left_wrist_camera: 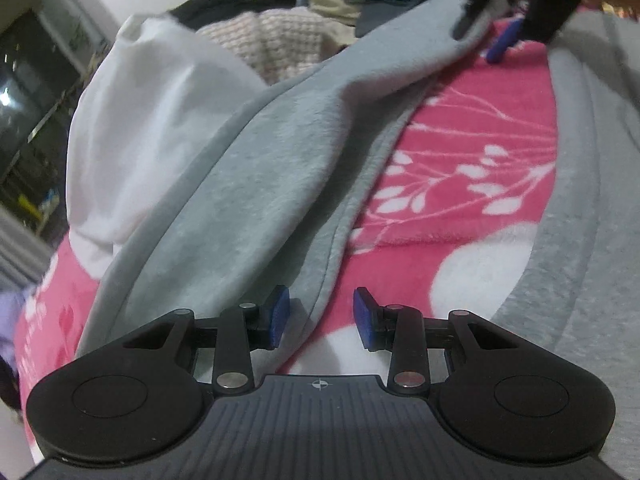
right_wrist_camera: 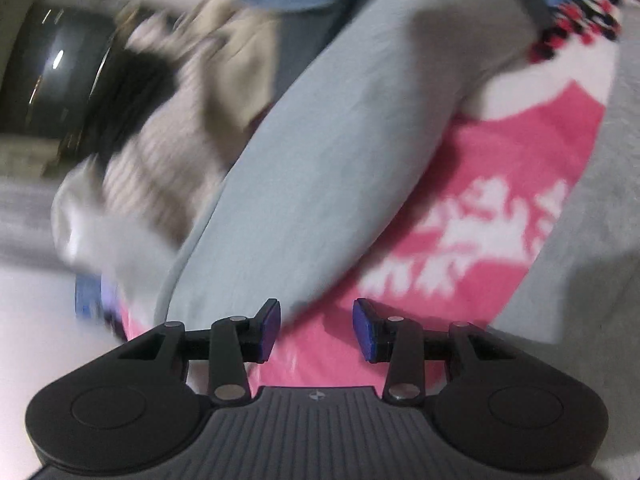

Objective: Fold clothes

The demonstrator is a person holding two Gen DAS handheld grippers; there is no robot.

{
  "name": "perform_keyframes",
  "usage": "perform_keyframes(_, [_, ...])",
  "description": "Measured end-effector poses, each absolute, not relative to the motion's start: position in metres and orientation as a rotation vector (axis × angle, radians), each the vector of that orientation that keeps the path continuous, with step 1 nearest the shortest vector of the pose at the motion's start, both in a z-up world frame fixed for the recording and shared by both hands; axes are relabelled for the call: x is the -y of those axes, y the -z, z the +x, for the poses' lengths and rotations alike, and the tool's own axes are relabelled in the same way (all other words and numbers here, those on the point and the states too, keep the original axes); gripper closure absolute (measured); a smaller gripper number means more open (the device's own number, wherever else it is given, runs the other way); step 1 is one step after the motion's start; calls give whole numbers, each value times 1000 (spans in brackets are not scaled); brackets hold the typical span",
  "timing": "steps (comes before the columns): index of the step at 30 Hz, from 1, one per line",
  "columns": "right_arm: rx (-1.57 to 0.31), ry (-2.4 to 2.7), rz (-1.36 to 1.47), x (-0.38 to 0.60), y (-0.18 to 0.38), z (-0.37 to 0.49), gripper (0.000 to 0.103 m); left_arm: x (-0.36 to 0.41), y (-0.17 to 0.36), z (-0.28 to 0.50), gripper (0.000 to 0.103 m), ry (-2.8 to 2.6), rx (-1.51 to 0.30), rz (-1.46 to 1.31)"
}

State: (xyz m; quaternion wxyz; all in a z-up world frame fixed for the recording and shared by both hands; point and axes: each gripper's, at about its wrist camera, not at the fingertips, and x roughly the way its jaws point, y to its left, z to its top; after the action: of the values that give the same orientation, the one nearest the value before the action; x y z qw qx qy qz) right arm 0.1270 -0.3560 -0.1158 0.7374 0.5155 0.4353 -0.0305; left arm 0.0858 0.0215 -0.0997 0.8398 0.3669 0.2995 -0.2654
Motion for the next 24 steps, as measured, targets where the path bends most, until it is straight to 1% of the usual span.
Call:
perform_keyframes(1, [-935,82,1134,360,115,129,68,-21,101,86,69,565,-621,774])
perform_keyframes(3, [-892,98,1106,364,106,133,93,-20,103,89,81,577,-613,755])
perform_keyframes(4, [-866,97,1086,365,98,135,95,-20,103,90,94,582,-621,741])
perform_keyframes(5, [-839,91,1066,366,90,137,98,-20,102,92,98,586,-630,729])
perform_keyframes(6, [-812,78,1057,366,84,139,99,-21,100,94,101,593,-633,716])
perform_keyframes(9, [-716,29,1055,368,65,147,99,-32,87,98,101,632,-660,633])
perform_keyframes(10, [-683,14,1069,371,62,148,98,-36,83,99,101,644,-666,610])
perform_keyframes(11, [-678,10,1104,374,65,146,93,-40,80,100,102,656,-672,587])
perform_keyframes(12, [-694,14,1144,378,71,144,84,-44,76,100,102,667,-678,563])
perform_keyframes(13, [-710,18,1185,382,78,143,79,-48,72,101,102,679,-684,540])
perform_keyframes(14, [-730,26,1211,385,83,139,70,-52,69,102,102,691,-689,516])
perform_keyframes(15, [-752,38,1226,387,88,135,67,-56,65,103,102,702,-695,492])
perform_keyframes(21, [-865,18,1225,371,110,97,54,-80,43,107,102,769,-728,349])
perform_keyframes(24, [-894,1,1232,359,121,87,53,-91,32,110,101,785,-734,285])
